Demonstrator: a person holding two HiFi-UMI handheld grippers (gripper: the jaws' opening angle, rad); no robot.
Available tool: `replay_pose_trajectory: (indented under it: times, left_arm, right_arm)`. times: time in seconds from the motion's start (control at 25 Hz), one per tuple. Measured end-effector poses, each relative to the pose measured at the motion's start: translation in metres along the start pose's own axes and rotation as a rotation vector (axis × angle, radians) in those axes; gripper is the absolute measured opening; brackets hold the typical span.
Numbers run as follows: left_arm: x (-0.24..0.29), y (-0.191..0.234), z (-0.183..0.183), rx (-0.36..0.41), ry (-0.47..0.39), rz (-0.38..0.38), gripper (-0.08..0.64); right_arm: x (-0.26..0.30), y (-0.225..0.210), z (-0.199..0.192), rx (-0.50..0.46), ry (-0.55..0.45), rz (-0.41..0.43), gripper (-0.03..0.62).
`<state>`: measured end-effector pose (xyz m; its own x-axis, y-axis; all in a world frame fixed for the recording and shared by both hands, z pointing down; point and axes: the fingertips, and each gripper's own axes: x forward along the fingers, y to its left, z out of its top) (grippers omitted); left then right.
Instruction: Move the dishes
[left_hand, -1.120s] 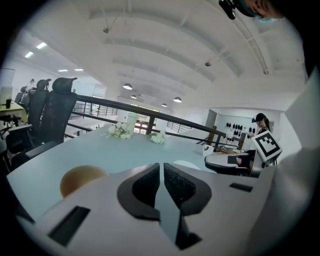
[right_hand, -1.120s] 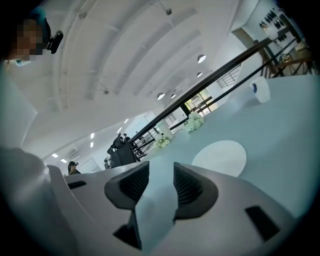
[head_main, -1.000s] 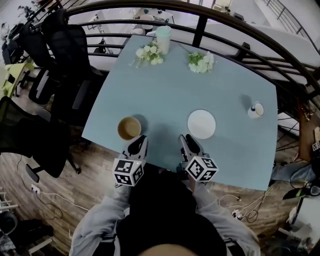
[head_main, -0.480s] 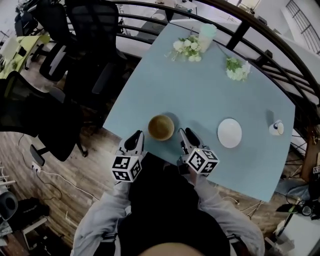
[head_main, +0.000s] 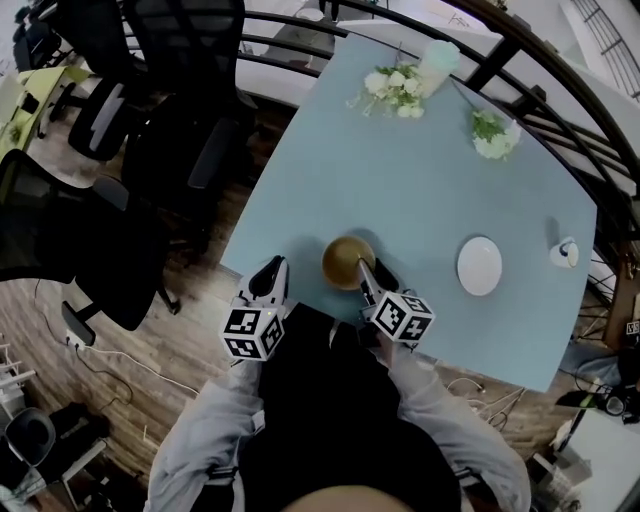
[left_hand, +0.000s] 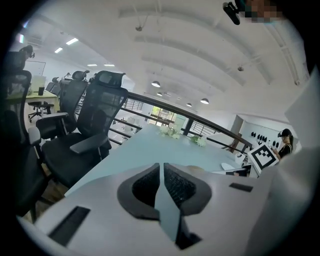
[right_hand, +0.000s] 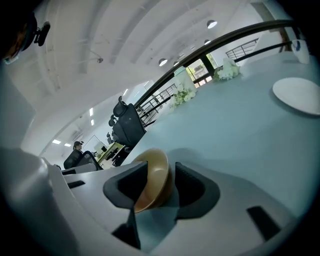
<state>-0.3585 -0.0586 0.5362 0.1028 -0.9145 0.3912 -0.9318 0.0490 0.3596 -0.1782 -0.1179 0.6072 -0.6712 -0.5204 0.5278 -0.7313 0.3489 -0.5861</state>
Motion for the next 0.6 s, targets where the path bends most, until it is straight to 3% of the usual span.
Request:
replay_pose_trajectory:
  times: [0.16, 0.28, 0.6]
  left_arm:
    - [0.012, 0.001, 0.0, 0.01, 0.019, -0.049, 0.038]
    - [0.021, 0.0, 0.002, 0.025, 0.027, -0.086, 0.038]
    - [0.039, -0.011, 0.003, 0.053, 0.049, -0.161, 0.038]
  right_arm:
    - [0.0, -0.005, -0.008, 0.027, -0.008, -0.055, 0.163]
    - [-0.002, -0.012, -0.009, 0.037, -0.02, -0.115, 0.043]
    - [-0.012, -0.016, -0.006, 0.076, -0.061, -0.171, 0.029]
